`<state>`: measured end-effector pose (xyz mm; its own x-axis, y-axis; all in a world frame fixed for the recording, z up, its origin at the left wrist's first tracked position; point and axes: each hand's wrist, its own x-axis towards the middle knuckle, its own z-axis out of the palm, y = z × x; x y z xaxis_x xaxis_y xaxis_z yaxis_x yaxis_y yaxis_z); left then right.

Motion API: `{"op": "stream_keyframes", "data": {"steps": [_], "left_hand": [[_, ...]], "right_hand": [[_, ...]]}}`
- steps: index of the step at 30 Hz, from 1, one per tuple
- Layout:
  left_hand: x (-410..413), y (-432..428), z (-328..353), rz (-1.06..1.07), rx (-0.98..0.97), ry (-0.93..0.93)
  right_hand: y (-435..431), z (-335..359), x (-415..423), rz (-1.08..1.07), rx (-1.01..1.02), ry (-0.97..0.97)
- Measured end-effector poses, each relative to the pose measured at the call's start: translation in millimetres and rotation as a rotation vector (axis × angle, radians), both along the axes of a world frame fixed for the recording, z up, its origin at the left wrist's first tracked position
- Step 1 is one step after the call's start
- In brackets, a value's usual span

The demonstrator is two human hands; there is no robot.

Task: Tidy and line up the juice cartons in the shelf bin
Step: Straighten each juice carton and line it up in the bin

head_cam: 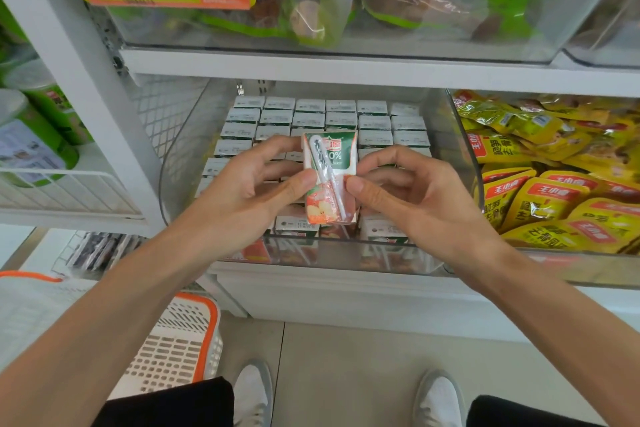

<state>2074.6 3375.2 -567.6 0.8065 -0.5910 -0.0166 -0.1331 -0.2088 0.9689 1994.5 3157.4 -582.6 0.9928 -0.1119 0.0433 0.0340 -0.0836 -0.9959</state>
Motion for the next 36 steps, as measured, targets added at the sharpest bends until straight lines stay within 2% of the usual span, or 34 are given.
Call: {"op": "stream_keyframes", "data": {"steps": [6, 14, 18, 22, 25, 30, 36], "left_hand": [[2, 1, -1, -0.007, -0.015, 0.014], [2, 1, -3, -0.034, -0.005, -0.081], [0, -2, -1, -0.080, 0.027, -0.139], [1, -1, 0, -0.032, -0.029, -0.038], [2, -1, -1, 0.005, -0.103, 0.075], [1, -1, 2, 0.035, -0.064, 0.066], [0, -3, 0, 0.074, -0.105, 0.181]], "right_hand": [[6, -1, 2, -0.069, -0.042, 0.018], [13, 6, -1, -0.067, 0.070, 0.089], [14, 6, -4, 0.000, -0.062, 0.108], [12, 5, -4, 0.038, 0.007, 0.112], [10, 6, -2, -0.017, 0.087, 0.146], [11, 7, -3, -0.006, 0.087, 0.141], [16, 12, -3, 0.047, 0.106, 0.156]]}}
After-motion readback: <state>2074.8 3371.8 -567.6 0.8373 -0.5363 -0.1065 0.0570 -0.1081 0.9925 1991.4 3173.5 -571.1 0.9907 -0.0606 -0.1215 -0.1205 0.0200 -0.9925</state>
